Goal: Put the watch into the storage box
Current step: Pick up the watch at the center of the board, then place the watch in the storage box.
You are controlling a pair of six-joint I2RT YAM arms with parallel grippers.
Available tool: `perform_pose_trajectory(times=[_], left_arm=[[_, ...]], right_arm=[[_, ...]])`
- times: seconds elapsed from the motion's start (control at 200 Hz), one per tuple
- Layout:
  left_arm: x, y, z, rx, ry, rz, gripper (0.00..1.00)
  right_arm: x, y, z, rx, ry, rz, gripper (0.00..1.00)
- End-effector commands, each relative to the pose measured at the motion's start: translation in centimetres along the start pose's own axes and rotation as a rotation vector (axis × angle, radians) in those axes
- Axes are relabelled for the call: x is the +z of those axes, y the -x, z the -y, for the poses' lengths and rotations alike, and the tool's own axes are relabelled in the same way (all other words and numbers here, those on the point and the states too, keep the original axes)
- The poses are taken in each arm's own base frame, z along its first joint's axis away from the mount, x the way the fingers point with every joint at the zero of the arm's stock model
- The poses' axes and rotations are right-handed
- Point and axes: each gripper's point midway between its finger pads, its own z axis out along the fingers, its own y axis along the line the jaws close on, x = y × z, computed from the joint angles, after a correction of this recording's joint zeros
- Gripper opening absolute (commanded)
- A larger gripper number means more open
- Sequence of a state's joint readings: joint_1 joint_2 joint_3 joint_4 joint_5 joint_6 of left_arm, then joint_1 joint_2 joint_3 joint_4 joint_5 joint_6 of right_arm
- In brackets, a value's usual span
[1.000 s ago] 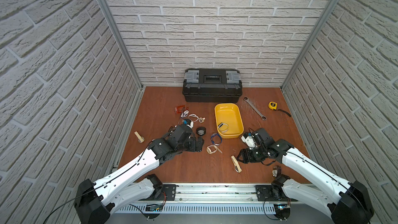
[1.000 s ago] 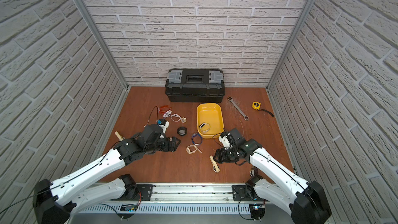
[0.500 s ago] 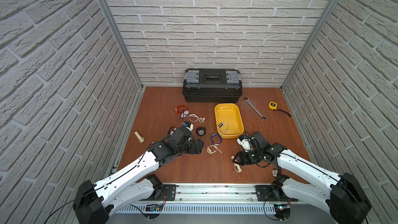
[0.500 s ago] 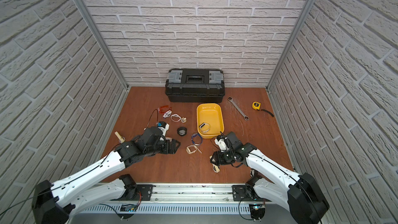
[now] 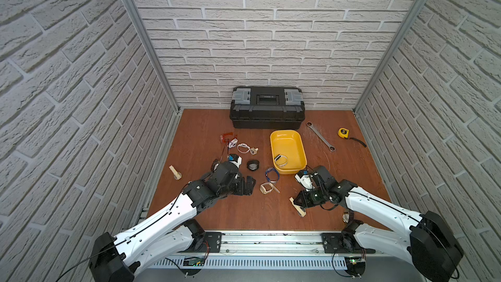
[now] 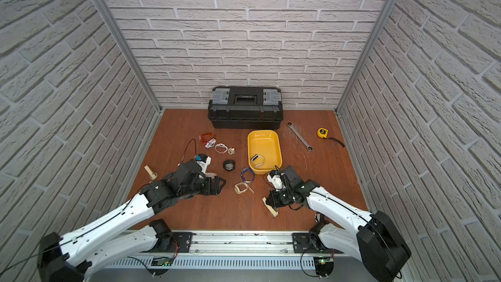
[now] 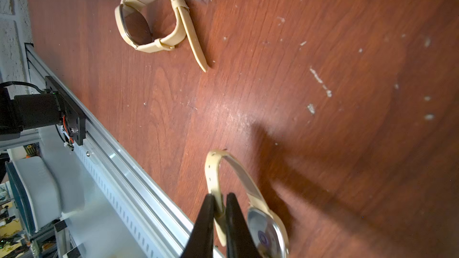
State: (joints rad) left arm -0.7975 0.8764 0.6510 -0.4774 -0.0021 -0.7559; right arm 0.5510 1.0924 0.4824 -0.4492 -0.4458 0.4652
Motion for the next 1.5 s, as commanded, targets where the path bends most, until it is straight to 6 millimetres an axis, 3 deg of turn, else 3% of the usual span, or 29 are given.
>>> perform_pose_trajectory(times=[0.0, 0.23, 0.355, 0.565, 0.725, 0.81, 0.96, 1.085, 1.28, 1.495], left_arm=[[-0.3, 0.1, 1.0, 0.025, -0.062, 0.02, 0.98], [-1.6, -0.3, 2.4, 0.063, -0.163, 0.027, 0.98], [-2.4, -0.6, 3.5, 0.088, -0.231, 0.029, 0.98], [-4.0, -0.7, 5.2, 0.159, -0.316, 0.055, 0.98], [-3.9, -0.8, 4.9, 0.175, -0.288, 0.05, 0.98], [-3.9, -0.7, 4.8, 0.177, -0.275, 0.054, 0.98], [-4.0, -0.3, 4.2, 0.177, -0.23, 0.065, 0.98], [-3.9, -0.1, 3.9, 0.169, -0.2, 0.056, 0.98], [-3.8, -0.2, 3.2, 0.137, -0.158, 0.05, 0.98], [-2.8, 0.0, 1.9, 0.095, -0.073, 0.04, 0.98]], right_arm=[[-0.2, 0.3, -0.5, -0.011, 0.019, 0.031, 0.07], [-1.5, 1.4, -1.3, -0.001, 0.006, 0.076, 0.02], [-4.1, 3.0, -2.1, -0.014, -0.063, 0.143, 0.02], [-11.0, 8.5, -4.1, -0.028, -0.203, 0.34, 0.02], [-13.0, 13.5, -4.0, -0.056, -0.388, 0.387, 0.02], [-12.4, 16.4, -3.9, -0.079, -0.459, 0.377, 0.02], [-9.2, 21.0, -2.4, -0.089, -0.591, 0.307, 0.02], [-5.9, 23.2, -0.7, -0.101, -0.677, 0.195, 0.02], [-3.2, 24.5, 2.4, -0.105, -0.796, 0.129, 0.02], [-1.5, 24.4, 5.1, -0.109, -0.879, 0.071, 0.02]])
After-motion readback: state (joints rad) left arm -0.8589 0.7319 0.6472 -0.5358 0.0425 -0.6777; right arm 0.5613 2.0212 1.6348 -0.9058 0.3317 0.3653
